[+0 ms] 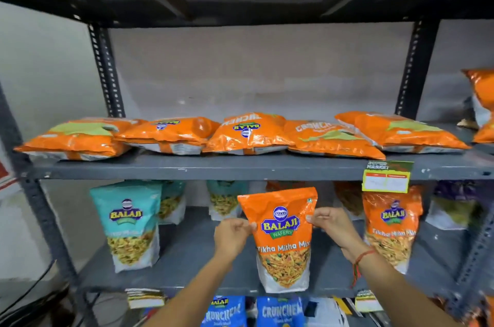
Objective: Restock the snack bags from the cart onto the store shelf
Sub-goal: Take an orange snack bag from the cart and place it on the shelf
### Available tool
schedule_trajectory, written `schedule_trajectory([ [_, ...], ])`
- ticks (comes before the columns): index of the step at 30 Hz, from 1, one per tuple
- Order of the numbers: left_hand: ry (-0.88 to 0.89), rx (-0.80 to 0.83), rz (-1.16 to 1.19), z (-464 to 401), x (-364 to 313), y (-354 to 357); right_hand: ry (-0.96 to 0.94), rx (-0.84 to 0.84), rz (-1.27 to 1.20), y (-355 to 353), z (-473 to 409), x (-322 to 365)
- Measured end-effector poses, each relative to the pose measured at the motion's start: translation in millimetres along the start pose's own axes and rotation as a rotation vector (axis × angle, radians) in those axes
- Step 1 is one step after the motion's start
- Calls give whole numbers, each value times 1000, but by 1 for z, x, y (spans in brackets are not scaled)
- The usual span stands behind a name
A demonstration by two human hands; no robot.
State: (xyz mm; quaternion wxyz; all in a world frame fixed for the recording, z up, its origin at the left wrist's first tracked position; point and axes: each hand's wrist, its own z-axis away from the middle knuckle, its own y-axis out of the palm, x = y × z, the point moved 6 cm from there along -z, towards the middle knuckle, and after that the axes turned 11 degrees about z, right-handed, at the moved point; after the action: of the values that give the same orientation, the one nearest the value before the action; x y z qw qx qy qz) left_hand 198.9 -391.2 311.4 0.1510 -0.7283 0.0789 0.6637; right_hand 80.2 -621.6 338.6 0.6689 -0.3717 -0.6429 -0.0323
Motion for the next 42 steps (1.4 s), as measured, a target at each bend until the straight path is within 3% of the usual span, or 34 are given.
schedule_trajectory([
  [8, -13, -48, -1, -57, 32, 71, 83, -51, -43, -24, -56, -58],
  [20, -48, -29, 49, -82, 49, 91, 158, -2, -129, -14, -83, -94],
  [22, -72, -47, 102, -74, 48, 82, 179, -124, -167, -12, -80, -92],
  [26, -89, -111, 165, -54, 46, 48, 93, -564, -150, -19, -56, -60],
  [28, -72, -150, 194, -37, 43, 13, -7, -618, -140, -1, -43, -33],
  [31, -33, -261, 216, -4, 36, -55, -137, -526, -123, 55, -22, 14],
  [35, 14, -454, 244, 56, 33, -164, -290, -250, -182, 159, 29, 83],
  [38, 23, -586, 219, 112, 43, -251, -329, 72, -212, 248, 78, 114],
  [42, -146, -816, 100, 193, 103, -352, -269, 540, -166, 361, 142, 107],
])
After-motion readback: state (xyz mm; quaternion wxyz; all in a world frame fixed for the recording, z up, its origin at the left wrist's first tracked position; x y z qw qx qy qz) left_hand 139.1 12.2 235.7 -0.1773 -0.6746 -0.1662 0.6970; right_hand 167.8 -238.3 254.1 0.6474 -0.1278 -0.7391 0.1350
